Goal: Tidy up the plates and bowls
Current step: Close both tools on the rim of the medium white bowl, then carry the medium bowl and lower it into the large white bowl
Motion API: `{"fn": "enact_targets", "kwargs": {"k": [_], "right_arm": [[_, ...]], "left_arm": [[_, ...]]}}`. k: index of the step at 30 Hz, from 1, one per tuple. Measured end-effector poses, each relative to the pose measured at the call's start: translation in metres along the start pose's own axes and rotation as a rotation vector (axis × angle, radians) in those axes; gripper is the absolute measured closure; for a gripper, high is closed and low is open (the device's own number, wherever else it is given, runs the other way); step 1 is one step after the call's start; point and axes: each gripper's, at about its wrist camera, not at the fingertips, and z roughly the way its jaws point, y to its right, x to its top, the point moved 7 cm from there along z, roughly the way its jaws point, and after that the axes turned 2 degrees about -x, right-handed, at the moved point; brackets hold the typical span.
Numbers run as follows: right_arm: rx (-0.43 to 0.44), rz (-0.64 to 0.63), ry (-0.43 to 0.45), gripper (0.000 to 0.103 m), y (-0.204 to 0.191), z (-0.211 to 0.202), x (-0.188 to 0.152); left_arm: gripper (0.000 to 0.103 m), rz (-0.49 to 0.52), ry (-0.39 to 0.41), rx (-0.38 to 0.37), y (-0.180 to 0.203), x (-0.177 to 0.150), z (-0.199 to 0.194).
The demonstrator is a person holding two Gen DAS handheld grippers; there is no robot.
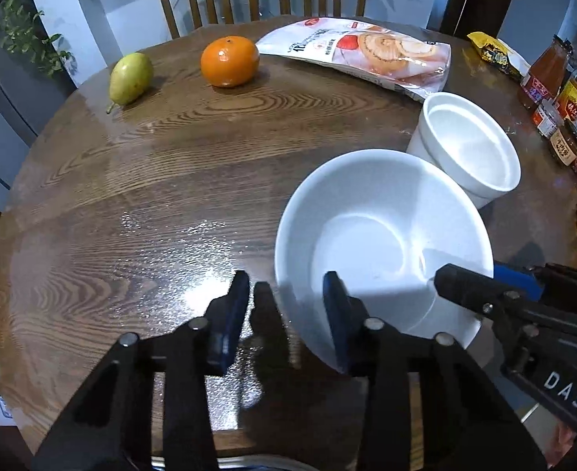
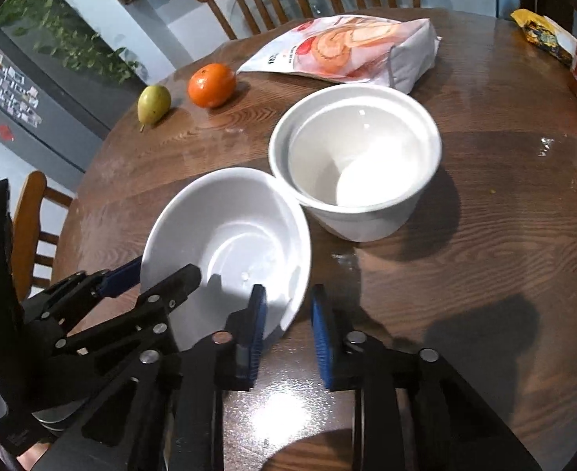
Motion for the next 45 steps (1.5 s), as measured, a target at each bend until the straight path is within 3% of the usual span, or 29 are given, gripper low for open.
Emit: {"fn": "enact_targets", "kwargs": {"k": [4, 14, 25, 45], "right_arm": [[-0.011, -0.023, -0.002, 0.089, -0.004, 0.001, 0.000], [-0.010, -0.023, 0.006, 0.091, -0.005, -0.001, 0.001], [-0.015, -0.034, 0.084, 0.091, -0.010, -0.038, -0.006], [-0.032, -0.040, 0.212, 0.091, -0.005, -0.111, -0.063]], "left_arm": [[0.085, 0.008, -0.010, -0.012, 0.003, 0.001, 0.005], [0.085, 0.028, -0.001, -0.011, 0.006, 0.000, 0.004], [0.085, 0.053, 0.084, -0.021, 0.016, -0.005, -0.038], [0.085, 0.121, 0.195, -0.073, 0.060, -0.052, -0.111]]}}
